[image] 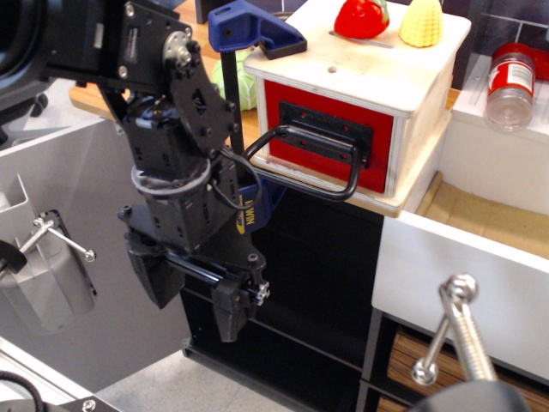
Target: Open drawer of box
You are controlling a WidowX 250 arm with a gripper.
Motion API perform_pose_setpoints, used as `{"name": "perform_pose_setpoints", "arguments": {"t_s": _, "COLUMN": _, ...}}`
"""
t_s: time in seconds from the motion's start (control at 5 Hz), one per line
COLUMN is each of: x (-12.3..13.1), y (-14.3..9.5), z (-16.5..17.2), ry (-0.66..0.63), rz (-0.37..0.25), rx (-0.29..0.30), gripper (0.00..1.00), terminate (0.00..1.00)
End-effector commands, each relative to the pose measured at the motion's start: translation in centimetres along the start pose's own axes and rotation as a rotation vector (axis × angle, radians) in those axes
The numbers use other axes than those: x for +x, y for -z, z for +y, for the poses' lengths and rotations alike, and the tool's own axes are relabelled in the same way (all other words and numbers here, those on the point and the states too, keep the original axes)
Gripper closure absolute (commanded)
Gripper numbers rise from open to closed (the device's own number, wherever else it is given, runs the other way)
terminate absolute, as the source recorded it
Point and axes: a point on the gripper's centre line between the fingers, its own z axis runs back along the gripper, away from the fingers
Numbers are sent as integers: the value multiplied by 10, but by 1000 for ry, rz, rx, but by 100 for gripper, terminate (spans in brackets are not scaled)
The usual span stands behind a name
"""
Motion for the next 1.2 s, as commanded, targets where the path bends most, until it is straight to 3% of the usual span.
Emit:
{"name": "perform_pose_setpoints", "arguments": {"t_s": 0.0, "x": 0, "y": 0, "z": 0, "ry": 0, "rz": 0, "rx": 0, "gripper": 0, "terminate": 0}}
{"name": "perform_pose_setpoints", "arguments": {"t_s": 0.6, "x": 105, "y": -22, "z": 1, "ry": -20, "rz": -145, "rx": -63, "gripper": 0, "terminate": 0}}
{"name": "perform_pose_setpoints", "arguments": {"t_s": 0.8, "x": 131, "y": -24, "z": -3, "ry": -20, "rz": -201, "rx": -35, "gripper": 0, "terminate": 0}}
{"name": "perform_pose_setpoints", "arguments": {"t_s": 1.0, "x": 142, "y": -26, "z": -5, "ry": -11, "rz": -207, "rx": -10, "gripper": 0, "terminate": 0}}
